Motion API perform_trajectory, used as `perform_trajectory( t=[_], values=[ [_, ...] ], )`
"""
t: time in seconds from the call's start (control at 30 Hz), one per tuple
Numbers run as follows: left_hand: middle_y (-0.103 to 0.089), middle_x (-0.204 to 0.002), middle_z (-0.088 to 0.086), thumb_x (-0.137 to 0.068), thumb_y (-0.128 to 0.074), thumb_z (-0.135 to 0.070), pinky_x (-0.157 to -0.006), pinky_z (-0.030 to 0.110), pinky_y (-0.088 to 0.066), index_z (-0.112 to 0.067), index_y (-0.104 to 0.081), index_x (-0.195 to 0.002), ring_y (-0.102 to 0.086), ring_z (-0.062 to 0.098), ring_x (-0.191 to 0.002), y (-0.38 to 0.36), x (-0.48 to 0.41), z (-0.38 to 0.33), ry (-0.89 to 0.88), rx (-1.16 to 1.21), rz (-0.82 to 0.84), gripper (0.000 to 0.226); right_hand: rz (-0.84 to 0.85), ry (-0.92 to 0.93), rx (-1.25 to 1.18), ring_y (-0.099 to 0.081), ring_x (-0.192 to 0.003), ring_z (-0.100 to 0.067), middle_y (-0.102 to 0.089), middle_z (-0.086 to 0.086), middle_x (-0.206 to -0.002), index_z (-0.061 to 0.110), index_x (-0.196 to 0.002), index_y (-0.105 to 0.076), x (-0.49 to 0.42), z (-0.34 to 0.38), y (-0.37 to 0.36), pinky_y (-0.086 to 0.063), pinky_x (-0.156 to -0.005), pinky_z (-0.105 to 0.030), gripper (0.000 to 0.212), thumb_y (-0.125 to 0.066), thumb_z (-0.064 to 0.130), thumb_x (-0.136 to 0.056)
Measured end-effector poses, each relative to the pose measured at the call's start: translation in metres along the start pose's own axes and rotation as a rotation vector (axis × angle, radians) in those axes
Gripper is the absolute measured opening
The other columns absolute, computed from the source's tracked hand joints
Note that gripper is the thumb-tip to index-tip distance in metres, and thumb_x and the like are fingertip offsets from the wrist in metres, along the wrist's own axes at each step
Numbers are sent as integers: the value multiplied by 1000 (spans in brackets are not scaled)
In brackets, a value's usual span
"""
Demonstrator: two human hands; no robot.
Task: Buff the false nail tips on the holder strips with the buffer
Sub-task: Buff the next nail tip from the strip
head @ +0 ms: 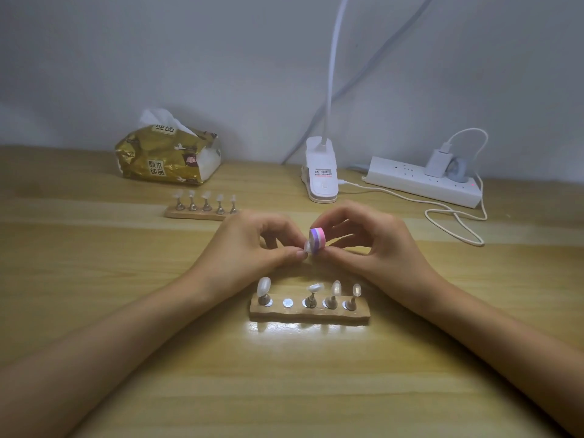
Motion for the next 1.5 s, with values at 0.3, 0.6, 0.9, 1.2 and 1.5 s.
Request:
perform_trajectory(
  t=[0.3,0.6,0.9,1.2,1.5],
  values=[
    [-71,-70,-13,-72,-85,-14,-62,17,-48,-32,-73,-68,-61,0,-63,-3,-3,5,-1,-30,44,22,-21,51,40,-73,-90,-20,-72,-5,-95,6,-101,-68,-1,10,1,-59,-85,-40,20,-77,0,-84],
    [-66,-69,-9,-75,-83,-12,-58,20,-41,-31,-68,-66,-55,17,-61,-8,-3,-3,-53,-50,72,26,11,61,119,-72,-89,-17,-73,-4,-95,3,-97,-71,0,8,-3,-58,-85,-41,15,-78,1,-85],
    [-60,-66,-15,-78,-80,-11,-57,18,-35,-20,-71,-72,-47,8,-62,-11,-4,-2,-73,-44,110,14,-45,276,251,-67,-85,-23,-72,-6,-91,1,-96,-75,2,25,-1,-56,-78,-38,13,-79,3,-84],
    [-64,-66,-13,-78,-81,-13,-58,28,-40,-28,-68,-68,-49,17,-60,-11,-6,6,-45,18,115,22,-1,250,251,-67,-86,-26,-72,-8,-91,0,-94,-74,1,17,-2,-56,-78,-42,11,-79,0,-84],
    [-66,-74,-6,-79,-80,-16,-60,31,-38,-17,-75,-82,-48,14,-63,-12,-6,2,-66,-14,128,6,-32,332,347,-66,-84,-19,-69,-8,-94,2,-98,-76,2,24,0,-54,-78,-33,16,-79,3,-82]
  ],
)
Point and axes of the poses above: each hand's wrist, its own x-axis away from the middle knuckle, its own y-axis out of the back of the hand, z = x × y, the point moved 9 cm from there along -x, towards the middle knuckle
